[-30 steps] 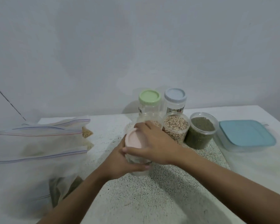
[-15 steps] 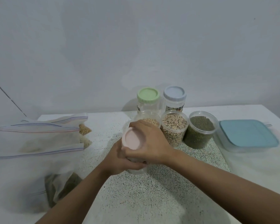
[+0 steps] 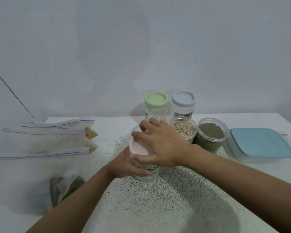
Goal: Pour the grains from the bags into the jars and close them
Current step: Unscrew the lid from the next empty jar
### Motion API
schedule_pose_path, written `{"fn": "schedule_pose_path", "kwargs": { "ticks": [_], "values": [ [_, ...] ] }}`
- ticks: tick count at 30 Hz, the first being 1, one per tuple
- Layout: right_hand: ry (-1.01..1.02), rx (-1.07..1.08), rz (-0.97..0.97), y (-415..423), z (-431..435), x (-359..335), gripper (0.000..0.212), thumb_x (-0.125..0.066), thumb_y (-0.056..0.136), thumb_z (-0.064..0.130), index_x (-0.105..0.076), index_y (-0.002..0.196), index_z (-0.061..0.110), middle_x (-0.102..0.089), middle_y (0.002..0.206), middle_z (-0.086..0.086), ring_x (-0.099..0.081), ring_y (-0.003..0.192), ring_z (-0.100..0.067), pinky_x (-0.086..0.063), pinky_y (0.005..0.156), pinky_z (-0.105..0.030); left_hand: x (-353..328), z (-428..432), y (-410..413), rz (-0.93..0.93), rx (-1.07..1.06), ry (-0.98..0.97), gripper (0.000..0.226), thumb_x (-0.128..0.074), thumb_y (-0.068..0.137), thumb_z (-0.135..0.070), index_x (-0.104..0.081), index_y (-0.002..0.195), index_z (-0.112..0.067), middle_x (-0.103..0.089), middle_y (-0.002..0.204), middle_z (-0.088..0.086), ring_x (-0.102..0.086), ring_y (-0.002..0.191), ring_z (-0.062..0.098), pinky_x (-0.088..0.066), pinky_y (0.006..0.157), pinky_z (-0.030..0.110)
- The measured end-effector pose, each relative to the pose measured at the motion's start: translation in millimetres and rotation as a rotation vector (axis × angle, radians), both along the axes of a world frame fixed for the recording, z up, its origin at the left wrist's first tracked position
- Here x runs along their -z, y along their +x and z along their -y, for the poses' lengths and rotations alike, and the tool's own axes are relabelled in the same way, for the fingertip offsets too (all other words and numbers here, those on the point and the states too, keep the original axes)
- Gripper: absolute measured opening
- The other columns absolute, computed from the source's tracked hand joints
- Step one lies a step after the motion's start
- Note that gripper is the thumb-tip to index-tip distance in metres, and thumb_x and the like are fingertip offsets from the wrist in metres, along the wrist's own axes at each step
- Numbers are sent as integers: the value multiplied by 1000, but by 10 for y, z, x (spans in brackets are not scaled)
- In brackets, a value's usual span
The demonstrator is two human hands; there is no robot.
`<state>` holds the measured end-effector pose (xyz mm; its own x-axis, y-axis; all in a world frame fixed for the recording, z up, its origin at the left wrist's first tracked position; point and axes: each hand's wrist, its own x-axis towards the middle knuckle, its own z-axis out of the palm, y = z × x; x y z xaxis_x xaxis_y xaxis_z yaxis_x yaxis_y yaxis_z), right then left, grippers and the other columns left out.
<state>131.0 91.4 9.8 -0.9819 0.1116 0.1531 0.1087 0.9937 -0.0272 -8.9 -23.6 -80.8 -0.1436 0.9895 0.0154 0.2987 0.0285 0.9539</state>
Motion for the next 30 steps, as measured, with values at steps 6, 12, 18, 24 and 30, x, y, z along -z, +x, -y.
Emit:
{"fn": "schedule_pose_path", "kwargs": {
  "ticks": [6, 12, 18, 24, 30],
  "values": [
    [-455, -257, 77, 8, 35, -262, 42, -64, 81, 40, -74, 119, 25, -60, 135, 10, -41, 132, -7, -24, 108, -18, -77, 65, 45, -24, -5, -3, 90, -90, 68, 0, -46, 139, -34, -64, 126, -22, -61, 123, 6, -51, 95, 21],
    [-8, 7, -17, -27, 105, -163, 56, -40, 99, 67, -52, 141, 30, -51, 133, 0, -47, 121, -18, -42, 103, -43, -106, 85, 41, 31, 11, -48, 64, -82, 77, 7, -57, 131, -16, -71, 122, 13, -68, 117, 25, -57, 95, 37],
    [-562, -180, 102, -56, 91, -253, 33, -63, 77, 38, -77, 104, 26, -67, 127, 14, -43, 133, -2, -30, 109, -22, -232, 108, 121, 21, 38, -61, 82, -85, 69, -4, -38, 131, -33, -64, 115, -38, -62, 112, -10, -53, 85, 14],
    [-181, 64, 44, -72, 162, -193, 65, -46, 93, 74, -39, 148, 40, -47, 141, -1, -43, 129, -20, -41, 105, -48, -156, 119, 61, 14, 10, -74, 59, -80, 76, 13, -59, 121, -20, -77, 108, -6, -70, 108, 5, -55, 84, 19],
    [-267, -140, 180, -55, 192, -267, 51, -60, 82, 61, -62, 125, 32, -53, 132, 7, -36, 126, -16, -33, 106, -46, -121, 118, 42, 23, -3, -24, 94, -92, 67, -8, -38, 140, -33, -63, 126, -2, -62, 120, 7, -51, 96, 21]
  ]
}}
